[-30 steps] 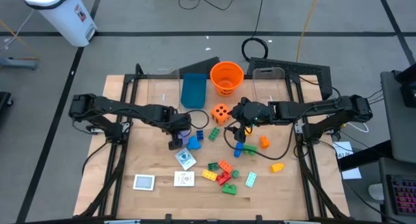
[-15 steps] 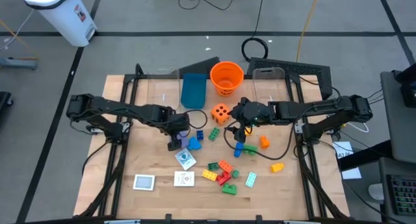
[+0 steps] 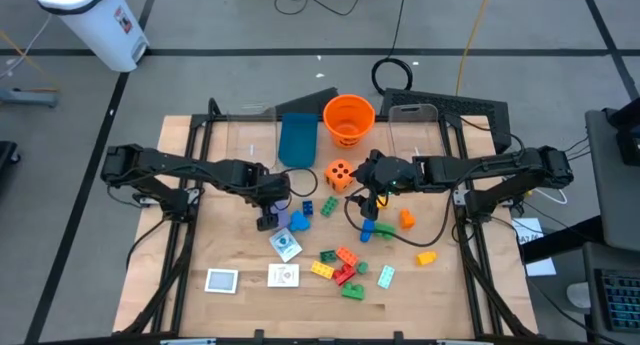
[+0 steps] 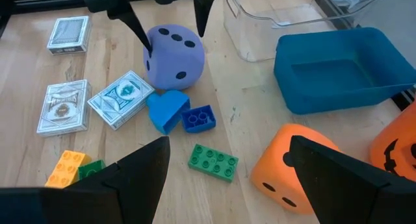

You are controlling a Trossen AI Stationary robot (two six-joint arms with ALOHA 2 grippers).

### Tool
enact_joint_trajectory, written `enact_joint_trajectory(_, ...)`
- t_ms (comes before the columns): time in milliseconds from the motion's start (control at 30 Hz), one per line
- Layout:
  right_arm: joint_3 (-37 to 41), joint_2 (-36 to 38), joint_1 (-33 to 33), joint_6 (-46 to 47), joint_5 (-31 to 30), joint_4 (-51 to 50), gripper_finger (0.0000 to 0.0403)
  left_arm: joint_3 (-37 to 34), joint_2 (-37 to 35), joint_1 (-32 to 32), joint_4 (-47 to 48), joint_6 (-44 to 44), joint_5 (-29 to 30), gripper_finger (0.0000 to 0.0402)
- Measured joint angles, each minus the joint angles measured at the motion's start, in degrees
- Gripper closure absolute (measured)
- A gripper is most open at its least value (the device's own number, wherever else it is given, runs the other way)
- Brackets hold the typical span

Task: Pick & Place Toys
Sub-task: Put the violet dice into the left transparent bin

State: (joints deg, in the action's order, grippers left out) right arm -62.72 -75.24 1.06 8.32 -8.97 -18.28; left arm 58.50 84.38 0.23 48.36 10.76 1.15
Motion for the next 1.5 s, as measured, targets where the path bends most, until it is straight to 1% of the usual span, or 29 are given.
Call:
enact_joint_trajectory(200,0.0,0.0,0.0,0.0,0.0,0.0,0.0094,0.0,0.0,0.1,-1.2,-3.2,-3.2,0.0004)
enact_joint_trajectory(433,0.0,0.0,0.0,0.4,0.0,0.0,0.0094,0.0,0.3,1.1,-1.9,-3.3,-5.2,0.0004)
enact_joint_trajectory(933,0.0,0.0,0.0,0.4,0.0,-0.1,0.0094,0.3,4.1,1.2,-2.3,-2.9,-6.9,0.0004)
enact_joint_trajectory(1500,0.0,0.0,0.0,0.0,0.0,0.0,0.0094,0.2,6.9,1.2,-1.9,-4.4,-7.1,0.0004)
